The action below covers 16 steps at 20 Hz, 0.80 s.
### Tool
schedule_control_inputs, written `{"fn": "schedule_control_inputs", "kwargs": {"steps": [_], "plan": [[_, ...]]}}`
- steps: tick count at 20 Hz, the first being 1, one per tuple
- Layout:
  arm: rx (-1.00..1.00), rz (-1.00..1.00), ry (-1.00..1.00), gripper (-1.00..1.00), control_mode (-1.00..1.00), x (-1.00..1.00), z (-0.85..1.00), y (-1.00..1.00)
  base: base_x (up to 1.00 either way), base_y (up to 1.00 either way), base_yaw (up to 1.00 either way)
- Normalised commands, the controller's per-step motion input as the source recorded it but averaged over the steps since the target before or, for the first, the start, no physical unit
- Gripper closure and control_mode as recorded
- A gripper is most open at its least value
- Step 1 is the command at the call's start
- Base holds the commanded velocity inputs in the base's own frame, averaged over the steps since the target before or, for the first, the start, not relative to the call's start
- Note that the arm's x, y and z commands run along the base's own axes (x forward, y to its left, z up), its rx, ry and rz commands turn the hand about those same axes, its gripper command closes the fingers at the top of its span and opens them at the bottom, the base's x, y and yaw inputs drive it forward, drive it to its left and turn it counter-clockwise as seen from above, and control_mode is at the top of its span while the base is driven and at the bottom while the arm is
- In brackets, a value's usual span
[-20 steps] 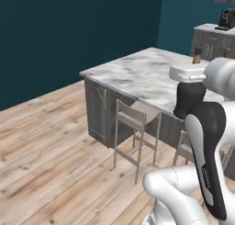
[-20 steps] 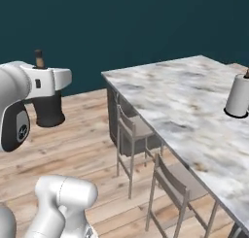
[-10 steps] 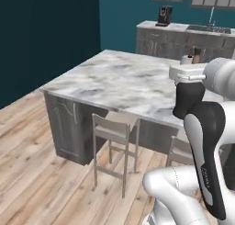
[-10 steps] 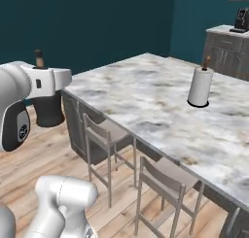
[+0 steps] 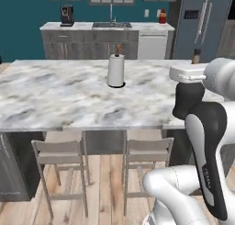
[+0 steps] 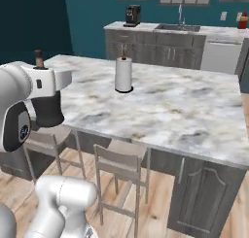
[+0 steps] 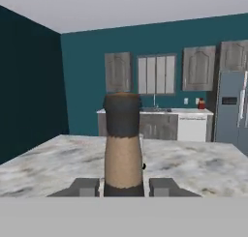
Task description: Get the candle and the liquor from the cabinet and move them to the dining counter.
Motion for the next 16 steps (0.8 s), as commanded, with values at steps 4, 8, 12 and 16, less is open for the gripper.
{"fn": "schedule_control_inputs", "kwargs": {"steps": [4,8,12,16], "plan": [[0.0,0.0,0.0,1.0,1.0,0.0,0.0,0.0,0.0,0.1,-0.82],[0.0,0.0,0.0,1.0,1.0,0.0,0.0,0.0,0.05,0.14,-0.67],[0.0,0.0,0.0,1.0,1.0,0.0,0.0,0.0,0.17,0.39,-0.26],[0.0,0.0,0.0,1.0,1.0,0.0,0.0,0.0,0.09,0.6,0.25]]}}
